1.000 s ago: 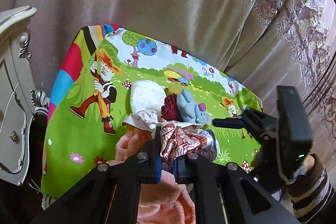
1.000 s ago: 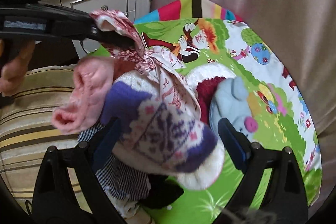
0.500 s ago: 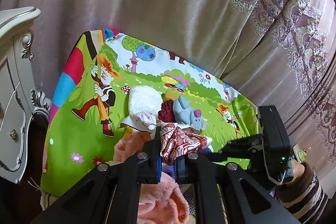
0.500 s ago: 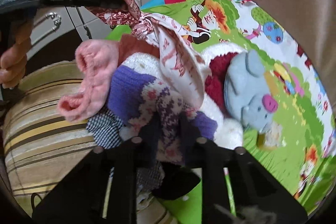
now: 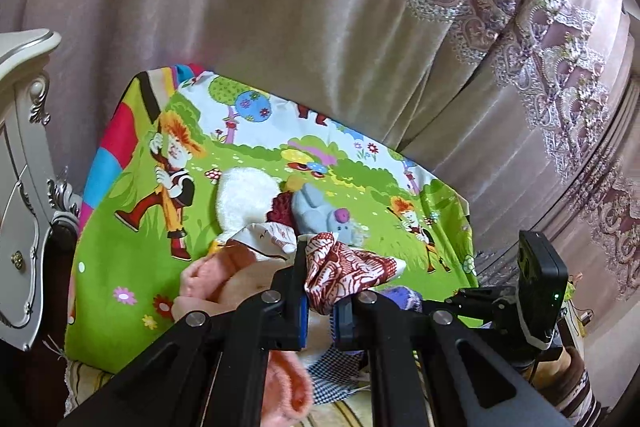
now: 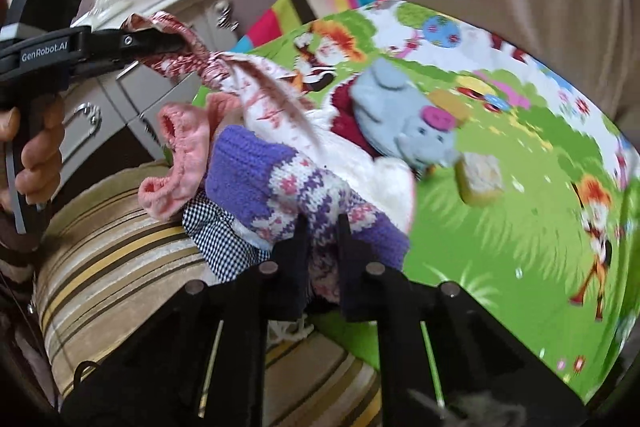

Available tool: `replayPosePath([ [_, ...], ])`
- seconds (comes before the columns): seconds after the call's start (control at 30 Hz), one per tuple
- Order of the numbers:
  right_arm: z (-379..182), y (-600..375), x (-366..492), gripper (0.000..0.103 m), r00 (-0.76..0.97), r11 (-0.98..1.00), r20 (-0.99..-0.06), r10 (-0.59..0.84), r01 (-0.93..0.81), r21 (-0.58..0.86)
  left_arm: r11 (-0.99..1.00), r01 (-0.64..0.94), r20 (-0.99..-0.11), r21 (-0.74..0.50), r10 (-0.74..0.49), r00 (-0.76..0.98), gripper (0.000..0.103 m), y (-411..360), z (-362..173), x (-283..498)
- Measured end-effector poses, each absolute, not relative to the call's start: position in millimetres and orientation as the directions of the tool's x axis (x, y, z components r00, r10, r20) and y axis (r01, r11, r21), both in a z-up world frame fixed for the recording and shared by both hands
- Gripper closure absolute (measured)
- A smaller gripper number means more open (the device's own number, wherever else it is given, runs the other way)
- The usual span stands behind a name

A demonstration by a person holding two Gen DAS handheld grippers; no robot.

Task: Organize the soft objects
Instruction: 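Carry the sock and cloth into the white box and release both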

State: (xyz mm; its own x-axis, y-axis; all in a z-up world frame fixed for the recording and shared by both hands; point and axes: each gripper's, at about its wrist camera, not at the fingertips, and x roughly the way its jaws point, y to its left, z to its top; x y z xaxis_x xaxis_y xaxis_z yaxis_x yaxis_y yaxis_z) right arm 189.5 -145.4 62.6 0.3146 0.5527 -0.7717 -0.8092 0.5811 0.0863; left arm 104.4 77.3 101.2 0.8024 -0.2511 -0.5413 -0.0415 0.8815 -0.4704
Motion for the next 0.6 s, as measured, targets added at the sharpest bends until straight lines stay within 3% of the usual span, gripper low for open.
replayPosePath([
  [0.27, 74.9, -202.4, 174.0, 0.088, 0.399, 0.697, -0.736, 0.547, -0.704, 0.136, 0.891, 0.030, -0.515, -0.454, -0.289, 0.807, 0.095, 50.9, 123.9, 102.5],
  [0.6, 86.4, -286.2, 151.6, 0.088, 0.519, 0.829, -0.723, 0.455, -0.543, 0.132, 0.864, 0.193, -0.509, -0.464, -0.439, 0.741, 0.095, -29.7, 130.6, 113.6],
])
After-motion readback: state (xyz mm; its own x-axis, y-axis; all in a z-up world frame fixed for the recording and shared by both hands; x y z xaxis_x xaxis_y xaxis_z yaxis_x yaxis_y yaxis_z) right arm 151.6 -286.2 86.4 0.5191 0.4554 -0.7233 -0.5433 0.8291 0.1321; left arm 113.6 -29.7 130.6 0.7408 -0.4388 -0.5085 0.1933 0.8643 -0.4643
